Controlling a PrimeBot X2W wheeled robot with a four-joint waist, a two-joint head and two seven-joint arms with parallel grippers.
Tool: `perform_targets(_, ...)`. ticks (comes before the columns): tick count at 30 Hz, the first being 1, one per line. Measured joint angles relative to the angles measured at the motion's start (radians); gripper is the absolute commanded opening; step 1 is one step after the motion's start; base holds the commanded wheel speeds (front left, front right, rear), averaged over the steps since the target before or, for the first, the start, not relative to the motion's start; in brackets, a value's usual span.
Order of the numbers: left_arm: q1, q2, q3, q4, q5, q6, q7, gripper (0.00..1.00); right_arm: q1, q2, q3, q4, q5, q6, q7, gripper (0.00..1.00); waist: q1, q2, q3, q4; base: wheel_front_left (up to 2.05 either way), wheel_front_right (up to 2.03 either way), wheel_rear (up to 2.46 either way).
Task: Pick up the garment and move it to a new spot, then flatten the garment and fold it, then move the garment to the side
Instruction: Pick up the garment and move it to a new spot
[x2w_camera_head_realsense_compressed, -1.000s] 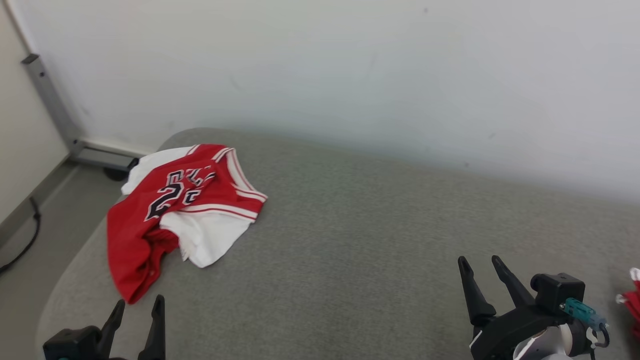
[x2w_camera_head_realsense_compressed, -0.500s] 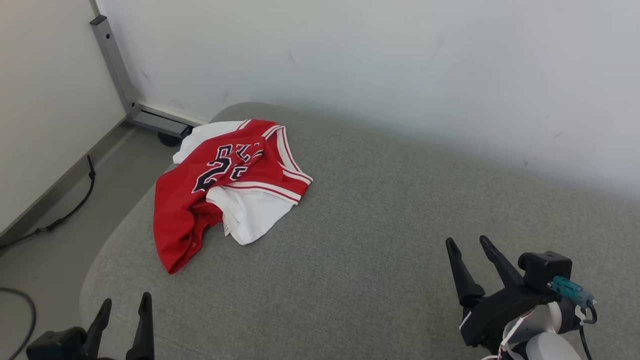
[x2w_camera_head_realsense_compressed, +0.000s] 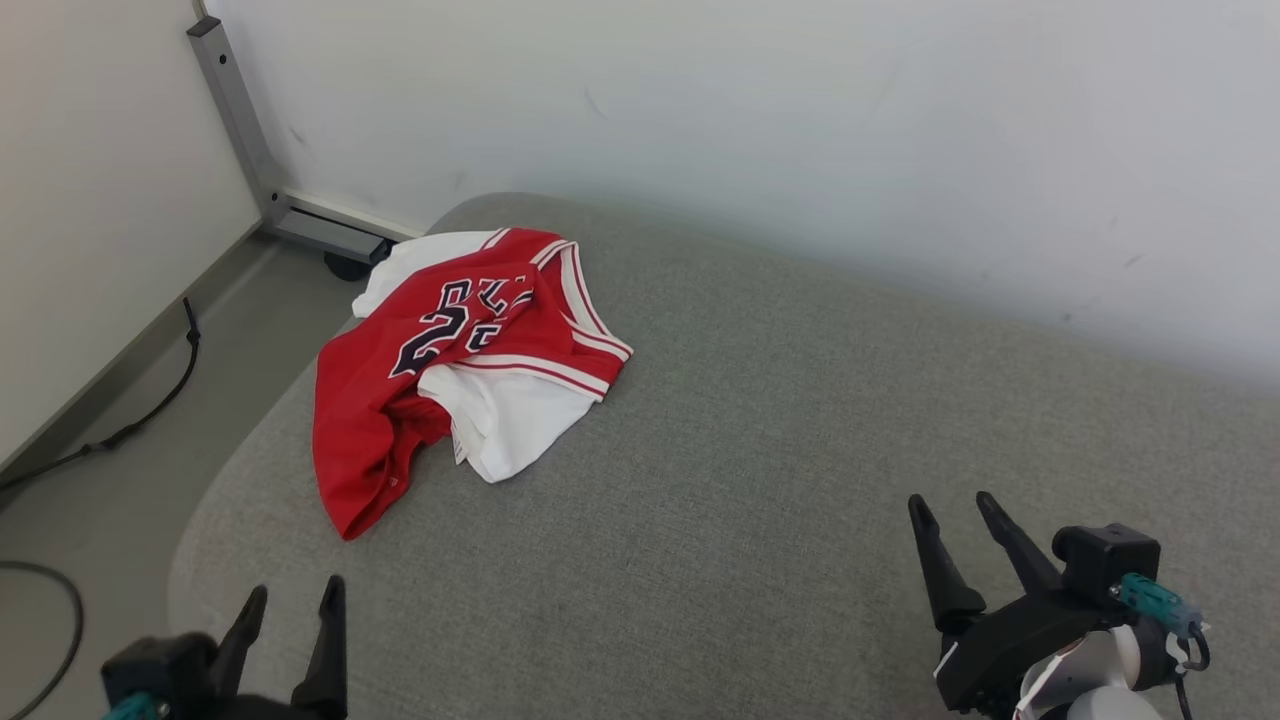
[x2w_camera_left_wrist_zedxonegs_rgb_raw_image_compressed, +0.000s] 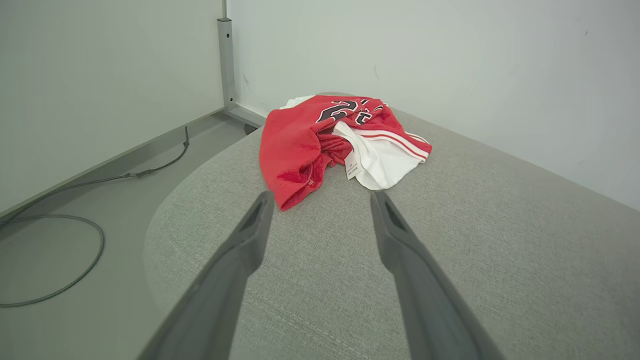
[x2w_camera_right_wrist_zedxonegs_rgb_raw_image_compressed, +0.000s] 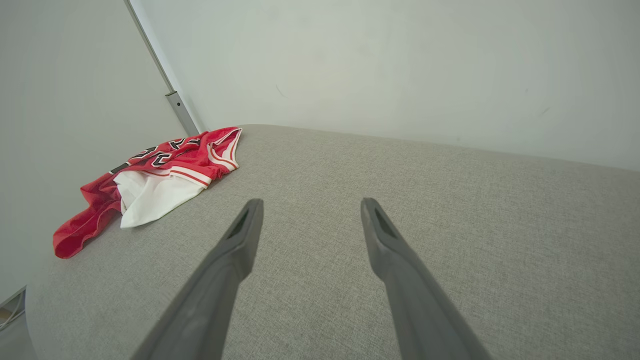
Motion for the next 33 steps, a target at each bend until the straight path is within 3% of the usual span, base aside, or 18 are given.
perform_targets(6,-0.094,-0.007,-0.008,0.035,-0.003,-0.018,0.036,1.00,0.002,-0.026,-0.001,-0.052,-0.016,-0.001,0.010,1.00,0.0000,0.0000,0.030,0.011,0.00,0.00,0.00)
perform_targets(16,-0.408,-0.047,-0.064,0.191,-0.069,-0.099,0.203,1.00,0.000,-0.121,-0.009,-0.201,-0.065,-0.001,0.063,1.00,0.0002,0.0001,0.134,0.023,0.00,0.00,0.00)
perform_targets(20,-0.550,-0.086,-0.085,0.274,-0.079,-0.113,0.281,1.00,0.008,-0.150,-0.024,-0.259,-0.078,-0.009,0.085,1.00,0.0002,0.0001,0.177,0.024,0.00,0.00,0.00)
perform_targets(23,-0.653,-0.095,-0.081,0.342,-0.080,-0.108,0.338,1.00,0.032,-0.162,-0.024,-0.295,-0.085,-0.011,0.106,1.00,0.0002,0.0002,0.207,0.023,0.00,0.00,0.00)
perform_targets(26,-0.722,-0.086,-0.053,0.410,-0.079,-0.077,0.389,1.00,0.040,-0.162,-0.006,-0.320,-0.088,-0.011,0.129,1.00,0.0002,0.0001,0.233,0.015,0.00,0.00,0.00)
perform_targets(33,-0.825,-0.058,-0.006,0.552,-0.080,-0.046,0.486,1.00,0.046,-0.177,0.004,-0.385,-0.095,-0.009,0.170,1.00,0.0002,0.0002,0.267,-0.044,0.00,0.00,0.00)
